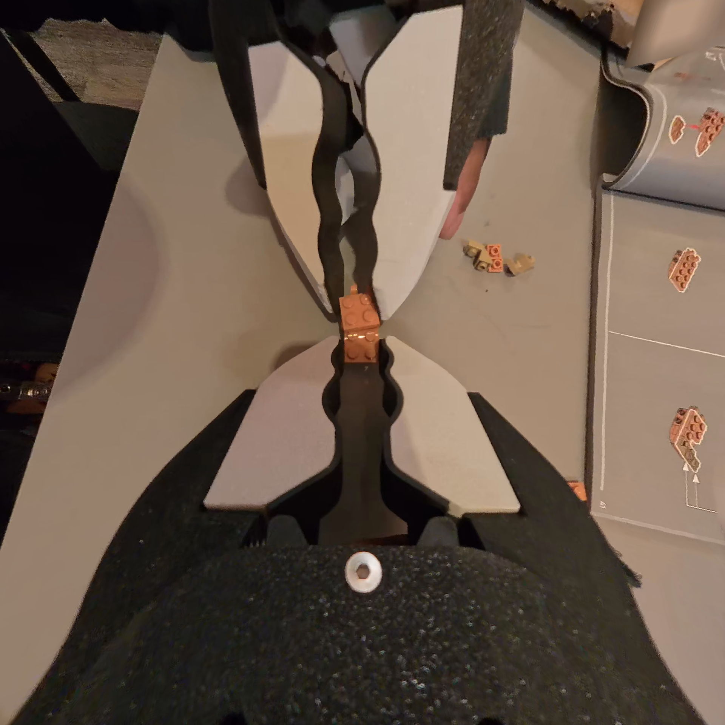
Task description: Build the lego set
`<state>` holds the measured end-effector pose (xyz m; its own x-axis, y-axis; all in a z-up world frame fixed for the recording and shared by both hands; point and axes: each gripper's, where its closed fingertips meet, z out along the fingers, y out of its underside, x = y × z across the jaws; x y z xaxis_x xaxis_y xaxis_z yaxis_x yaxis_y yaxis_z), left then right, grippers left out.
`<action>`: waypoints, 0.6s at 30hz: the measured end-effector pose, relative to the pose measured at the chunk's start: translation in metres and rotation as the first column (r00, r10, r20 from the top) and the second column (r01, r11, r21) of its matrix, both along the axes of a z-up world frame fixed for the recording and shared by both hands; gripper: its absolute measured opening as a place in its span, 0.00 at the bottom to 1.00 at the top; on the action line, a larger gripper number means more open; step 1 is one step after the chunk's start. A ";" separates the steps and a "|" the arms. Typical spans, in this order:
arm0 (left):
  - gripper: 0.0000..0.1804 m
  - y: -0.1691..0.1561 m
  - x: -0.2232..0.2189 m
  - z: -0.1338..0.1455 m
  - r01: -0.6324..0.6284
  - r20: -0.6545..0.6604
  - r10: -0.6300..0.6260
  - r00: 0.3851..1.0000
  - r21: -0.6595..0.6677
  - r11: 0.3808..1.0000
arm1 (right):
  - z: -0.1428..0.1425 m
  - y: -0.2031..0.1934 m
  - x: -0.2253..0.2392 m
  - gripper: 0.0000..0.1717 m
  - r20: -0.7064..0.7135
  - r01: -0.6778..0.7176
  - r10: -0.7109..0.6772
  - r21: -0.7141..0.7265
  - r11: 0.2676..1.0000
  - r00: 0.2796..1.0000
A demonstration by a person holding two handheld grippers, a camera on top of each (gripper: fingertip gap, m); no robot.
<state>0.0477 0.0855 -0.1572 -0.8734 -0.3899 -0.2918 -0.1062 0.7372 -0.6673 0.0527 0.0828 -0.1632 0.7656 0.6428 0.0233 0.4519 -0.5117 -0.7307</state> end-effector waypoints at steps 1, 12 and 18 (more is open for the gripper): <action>0.10 0.000 -0.002 0.000 0.006 -0.016 -0.006 1.000 -0.007 1.000 | -0.001 0.000 0.000 0.10 0.004 -0.004 0.004 -0.001 1.000 1.000; 0.11 0.000 -0.011 -0.004 0.039 -0.098 -0.044 0.994 -0.053 0.998 | -0.001 -0.002 -0.006 0.09 0.003 -0.036 0.036 0.004 0.999 0.999; 0.12 -0.001 -0.012 -0.005 0.046 -0.101 -0.051 0.994 -0.053 0.998 | -0.001 -0.003 -0.010 0.09 -0.007 -0.048 0.048 0.005 0.999 0.999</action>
